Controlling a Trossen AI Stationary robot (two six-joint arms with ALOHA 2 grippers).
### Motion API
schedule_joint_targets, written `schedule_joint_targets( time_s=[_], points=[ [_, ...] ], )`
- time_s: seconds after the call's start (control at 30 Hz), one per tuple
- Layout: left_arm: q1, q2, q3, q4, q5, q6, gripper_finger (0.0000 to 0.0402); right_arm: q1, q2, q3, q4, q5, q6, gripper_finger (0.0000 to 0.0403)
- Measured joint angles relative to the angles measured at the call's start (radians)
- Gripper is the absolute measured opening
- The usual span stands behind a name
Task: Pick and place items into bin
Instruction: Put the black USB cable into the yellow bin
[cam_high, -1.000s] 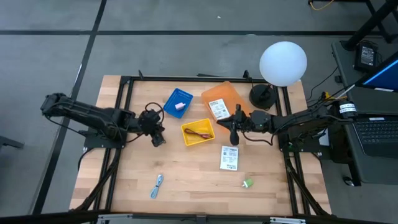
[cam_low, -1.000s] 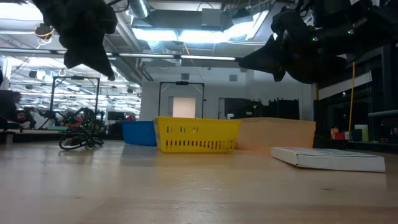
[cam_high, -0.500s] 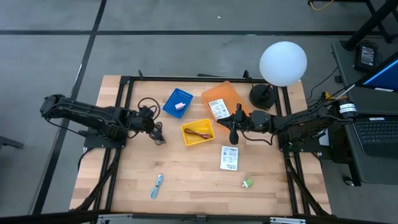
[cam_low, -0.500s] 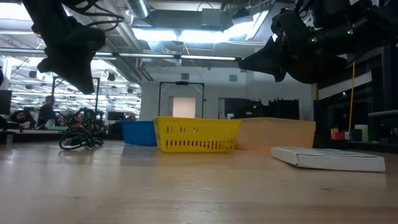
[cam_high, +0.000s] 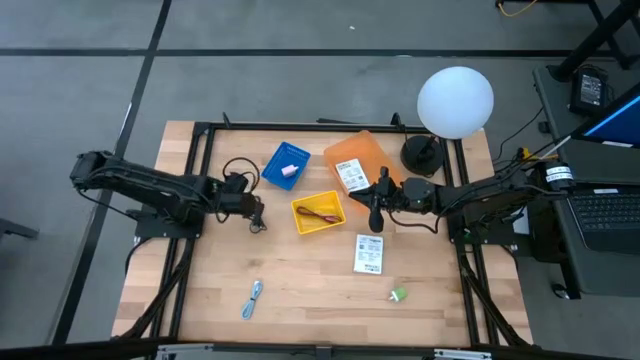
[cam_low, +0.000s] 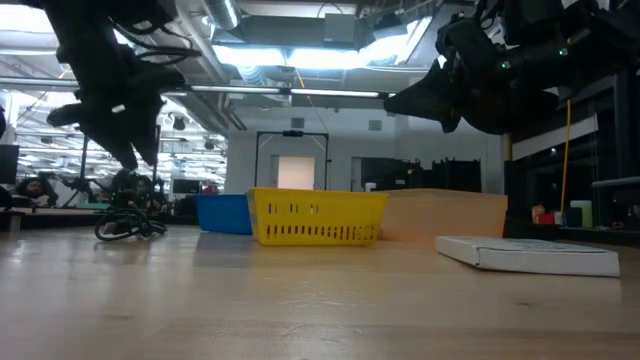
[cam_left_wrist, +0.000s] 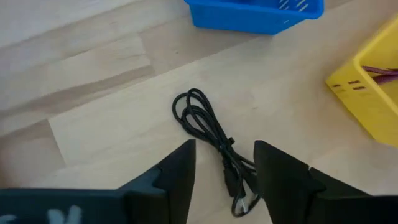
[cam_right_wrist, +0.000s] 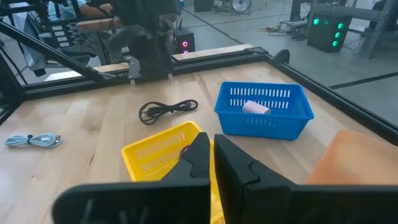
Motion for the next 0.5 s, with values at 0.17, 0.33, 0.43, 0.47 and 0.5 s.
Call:
schedule_joint_targets(
  time_s=[0.17,0.33,0.43,0.47,0.5],
  points=[
    [0.000,0.121,0.000,0.067,-0.015,-0.024,0.0166,0.000,0.000,0.000,-0.004,0.000,0.000,0.0006],
    [0.000,0.228,0.000,0.083,0.016,-0.058,0.0165,0.000,0.000,0.000,-0.005,0.000,-0.001,0.0006],
    [0.000,0.280,0.000,0.086,0.030,-0.111,0.0166,0.000,0.000,0.000,-0.005,0.000,-0.001,0.0006],
    [0.000,0.296,0.000,0.091,0.034,-0.124,0.0167,0.000,0.000,0.000,-0.005,0.000,-0.002,0.0006],
    [0.000,0.312,0.000,0.102,0.037,-0.133,0.0168,0.000,0.000,0.000,-0.005,0.000,-0.002,0.0006]
  ],
)
